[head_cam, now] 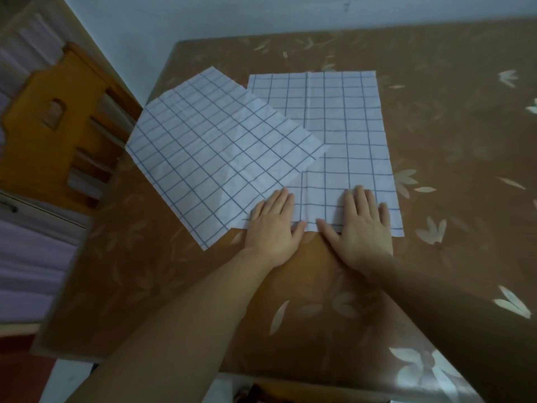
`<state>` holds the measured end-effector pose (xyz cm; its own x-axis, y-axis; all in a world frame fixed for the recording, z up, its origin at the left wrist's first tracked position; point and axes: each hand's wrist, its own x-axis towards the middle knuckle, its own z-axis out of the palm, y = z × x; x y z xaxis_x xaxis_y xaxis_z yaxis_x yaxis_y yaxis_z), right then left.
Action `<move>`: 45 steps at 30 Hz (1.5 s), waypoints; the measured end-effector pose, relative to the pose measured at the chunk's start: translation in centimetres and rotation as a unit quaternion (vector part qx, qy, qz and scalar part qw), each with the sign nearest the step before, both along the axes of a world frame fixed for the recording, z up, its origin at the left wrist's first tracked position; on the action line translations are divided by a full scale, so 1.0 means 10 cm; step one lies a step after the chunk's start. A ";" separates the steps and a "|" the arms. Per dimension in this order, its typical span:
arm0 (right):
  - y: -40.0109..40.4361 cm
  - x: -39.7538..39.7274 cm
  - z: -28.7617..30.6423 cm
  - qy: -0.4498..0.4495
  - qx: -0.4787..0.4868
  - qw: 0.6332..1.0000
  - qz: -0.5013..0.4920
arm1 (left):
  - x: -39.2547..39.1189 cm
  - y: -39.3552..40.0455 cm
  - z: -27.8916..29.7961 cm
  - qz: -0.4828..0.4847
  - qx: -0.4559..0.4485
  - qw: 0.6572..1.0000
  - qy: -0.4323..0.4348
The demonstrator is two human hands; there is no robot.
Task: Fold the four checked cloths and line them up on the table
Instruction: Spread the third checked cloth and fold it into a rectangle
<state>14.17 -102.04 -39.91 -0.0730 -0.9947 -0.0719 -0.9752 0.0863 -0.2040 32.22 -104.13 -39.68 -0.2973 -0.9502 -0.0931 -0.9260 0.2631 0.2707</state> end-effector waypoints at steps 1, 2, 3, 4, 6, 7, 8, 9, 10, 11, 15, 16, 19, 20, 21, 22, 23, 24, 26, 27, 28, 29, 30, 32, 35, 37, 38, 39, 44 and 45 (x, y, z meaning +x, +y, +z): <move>-0.01 0.00 0.00 -0.005 -0.005 1.000 0.001 | 0.00 0.01 -0.01 0.003 -0.004 1.000 0.008; -0.01 0.00 -0.01 -0.011 -0.012 1.000 0.003 | 0.00 0.01 -0.03 0.006 -0.009 1.000 0.015; -0.02 0.01 -0.02 -0.017 -0.024 1.000 0.009 | 0.00 0.01 -0.04 0.009 -0.017 1.000 0.022; -0.02 0.02 -0.03 -0.026 -0.039 0.999 0.019 | 0.01 0.01 -0.06 0.011 -0.025 0.999 0.029; -0.02 0.05 -0.05 -0.052 -0.076 0.995 0.035 | 0.00 0.01 -0.08 0.014 -0.041 0.998 0.048; -0.03 0.05 -0.04 -0.070 -0.099 0.992 0.039 | 0.00 0.01 -0.09 0.018 -0.046 0.997 0.057; -0.05 0.05 -0.03 -0.086 -0.123 0.988 0.041 | 0.00 0.02 -0.09 0.023 -0.049 0.997 0.063; -0.08 0.03 -0.01 -0.094 -0.142 0.984 0.041 | -0.01 0.03 -0.09 0.025 -0.049 0.996 0.064; -0.11 0.00 0.01 -0.093 -0.150 0.983 0.042 | -0.02 0.05 -0.09 0.024 -0.047 0.997 0.060; -0.14 -0.02 0.02 -0.085 -0.148 0.984 0.044 | -0.02 0.07 -0.09 0.020 -0.043 0.998 0.051; -0.22 -0.03 0.02 -0.049 -0.125 0.990 0.048 | -0.04 0.09 -0.06 0.003 -0.025 0.999 0.023; -0.23 -0.02 0.02 -0.051 -0.119 0.990 0.051 | -0.04 0.10 -0.05 0.002 -0.023 0.999 0.022; -0.23 -0.03 0.04 -0.066 -0.101 0.990 0.070 | -0.07 0.12 -0.03 -0.006 -0.025 0.999 0.028; -0.23 -0.03 0.05 -0.070 -0.094 0.990 0.075 | -0.08 0.13 -0.02 -0.008 -0.028 0.999 0.036; -0.24 -0.04 0.06 -0.082 -0.088 0.990 0.073 | -0.08 0.13 -0.01 -0.011 -0.029 0.998 0.048; -0.23 -0.05 0.07 -0.103 -0.083 0.989 0.065 | -0.09 0.12 -0.01 -0.014 -0.030 0.997 0.063; -0.23 -0.05 0.09 -0.129 -0.078 0.987 0.053 | -0.09 0.11 -0.01 -0.016 -0.031 0.996 0.080; -0.22 -0.06 0.10 -0.158 -0.072 0.984 0.039 | -0.10 0.10 -0.01 -0.017 -0.033 0.995 0.095; -0.19 -0.07 0.13 -0.202 -0.067 0.977 0.021 | -0.10 0.09 -0.01 -0.007 -0.040 0.992 0.119; -0.16 -0.08 0.15 -0.213 -0.068 0.974 0.026 | -0.11 0.08 -0.02 -0.002 -0.048 0.991 0.126; -0.12 -0.09 0.17 -0.215 -0.068 0.973 0.042 | -0.11 0.08 -0.02 0.000 -0.059 0.990 0.130; -0.10 -0.11 0.18 -0.211 -0.061 0.974 0.061 | -0.11 0.09 -0.03 0.000 -0.072 0.989 0.128; -0.07 -0.14 0.19 -0.206 -0.050 0.974 0.081 | -0.12 0.09 -0.03 0.000 -0.087 0.989 0.122; -0.05 -0.18 0.18 -0.201 -0.052 0.973 0.103 | -0.15 0.11 -0.04 -0.001 -0.129 0.986 0.104; -0.08 -0.15 0.17 -0.218 -0.068 0.969 0.093 | -0.20 0.15 -0.03 0.004 -0.169 0.981 0.098; -0.12 -0.07 0.19 -0.241 -0.062 0.966 0.073 | -0.21 0.17 -0.02 0.003 -0.159 0.982 0.102; -0.13 -0.05 0.20 -0.252 -0.057 0.964 0.062 | -0.21 0.17 0.00 0.003 -0.139 0.985 0.098; -0.12 -0.04 0.21 -0.261 -0.051 0.963 0.054 | -0.21 0.19 0.01 0.000 -0.117 0.989 0.093; 0.01 -0.13 0.32 -0.294 -0.058 0.954 0.014 | -0.21 0.28 0.08 0.002 -0.095 0.992 0.081; 0.04 -0.17 0.35 -0.297 -0.058 0.953 0.009 | -0.22 0.31 0.09 0.007 -0.103 0.991 0.080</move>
